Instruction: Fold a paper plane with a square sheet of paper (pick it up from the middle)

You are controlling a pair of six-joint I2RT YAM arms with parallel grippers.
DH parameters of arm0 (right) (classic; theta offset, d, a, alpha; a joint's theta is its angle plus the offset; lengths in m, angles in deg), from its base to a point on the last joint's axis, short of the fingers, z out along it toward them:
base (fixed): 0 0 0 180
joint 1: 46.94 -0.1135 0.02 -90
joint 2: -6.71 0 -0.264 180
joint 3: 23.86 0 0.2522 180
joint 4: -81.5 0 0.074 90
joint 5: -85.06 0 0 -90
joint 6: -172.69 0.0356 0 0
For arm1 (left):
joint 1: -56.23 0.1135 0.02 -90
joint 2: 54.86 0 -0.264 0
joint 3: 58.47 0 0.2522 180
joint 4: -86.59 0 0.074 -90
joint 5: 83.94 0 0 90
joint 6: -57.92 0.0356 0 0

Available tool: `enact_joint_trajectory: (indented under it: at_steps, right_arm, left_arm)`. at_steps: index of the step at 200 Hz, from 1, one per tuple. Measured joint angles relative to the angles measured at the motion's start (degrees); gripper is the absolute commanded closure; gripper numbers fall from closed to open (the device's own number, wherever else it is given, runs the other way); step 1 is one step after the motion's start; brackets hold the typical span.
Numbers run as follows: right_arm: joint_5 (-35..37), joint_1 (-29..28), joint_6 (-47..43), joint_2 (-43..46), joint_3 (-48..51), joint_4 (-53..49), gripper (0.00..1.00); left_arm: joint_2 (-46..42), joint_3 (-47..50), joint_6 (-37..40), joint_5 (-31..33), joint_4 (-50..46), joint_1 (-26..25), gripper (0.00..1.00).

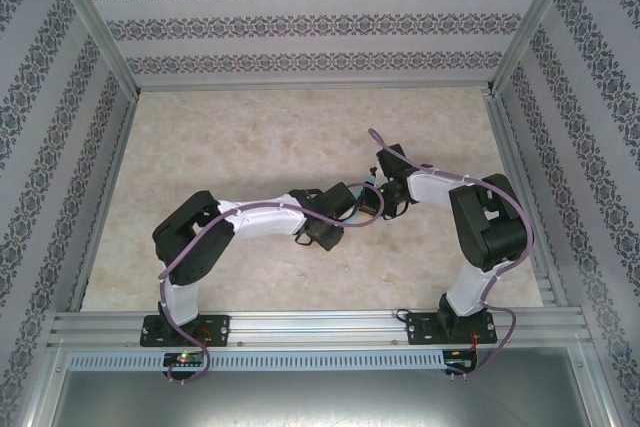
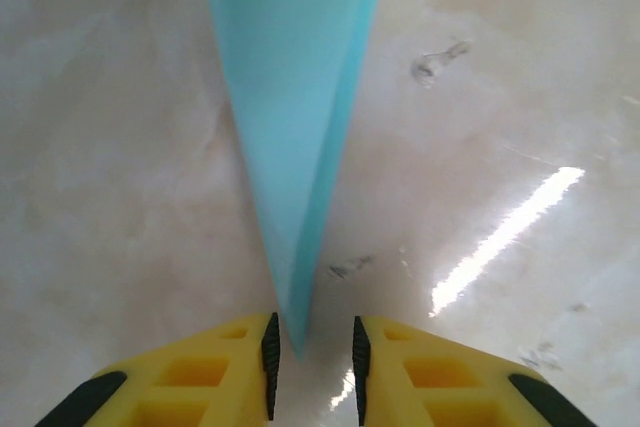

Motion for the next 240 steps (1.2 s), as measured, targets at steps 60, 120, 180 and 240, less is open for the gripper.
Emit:
enact_joint_trajectory:
  at_steps: [60, 120, 180, 240]
  right_arm:
    - [0.31, 0.0, -0.02, 0.0, -0.02, 0.2, 1.0]
    - [0.31, 0.0, -0.44, 0.0, -0.02, 0.17, 1.0]
    - [0.33, -0.02, -0.44, 0.0, -0.02, 0.2, 1.0]
    - [0.37, -0.02, -0.46, 0.0, 0.0, 0.17, 1.0]
  left_arm:
    - [-7.23, 0.57, -1.75, -9.44, 0.52, 3.3, 0.69]
    - [-5.44, 1.46, -9.25, -19.71, 8.02, 13.38, 0.79]
    - [1.49, 0.83, -12.11, -25.81, 11.06, 13.42, 0.85]
    - [4.35, -0.7, -12.35, -26.8, 12.02, 13.42, 0.87]
